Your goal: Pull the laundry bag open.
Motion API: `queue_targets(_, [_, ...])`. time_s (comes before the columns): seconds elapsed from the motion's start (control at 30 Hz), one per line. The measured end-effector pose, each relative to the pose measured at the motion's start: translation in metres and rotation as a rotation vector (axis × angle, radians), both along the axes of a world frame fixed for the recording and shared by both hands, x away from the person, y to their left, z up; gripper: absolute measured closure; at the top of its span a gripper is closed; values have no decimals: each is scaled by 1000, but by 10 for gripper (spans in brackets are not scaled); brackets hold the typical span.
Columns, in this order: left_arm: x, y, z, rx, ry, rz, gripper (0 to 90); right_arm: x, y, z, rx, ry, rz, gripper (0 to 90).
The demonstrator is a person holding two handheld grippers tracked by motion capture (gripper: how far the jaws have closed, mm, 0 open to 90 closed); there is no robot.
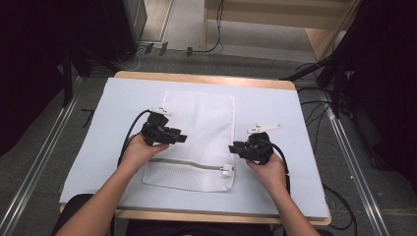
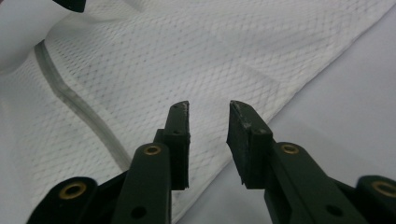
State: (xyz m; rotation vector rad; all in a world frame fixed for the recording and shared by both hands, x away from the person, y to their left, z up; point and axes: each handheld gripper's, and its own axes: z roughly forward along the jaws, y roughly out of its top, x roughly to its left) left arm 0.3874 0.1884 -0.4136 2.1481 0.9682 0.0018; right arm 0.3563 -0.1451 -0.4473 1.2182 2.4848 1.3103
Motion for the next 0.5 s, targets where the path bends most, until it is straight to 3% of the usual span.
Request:
queue_targets(0.03, [-1,-4,0,6,-2,-15,577,-6,0,0,-1,8,0,781])
queue_targets(0.17, [-8,-16,2,6,-2,-47,584,-13,1,-1,1,32,-3,830])
queue_targets(0.3, [-15,-25,3,1,-7,-71,588,-24,4,-8,-19,71,8,864])
queue_targets(0.5, [-21,-39,2,9,-3,-122,595,-33,8,-11,-61,93,22,900])
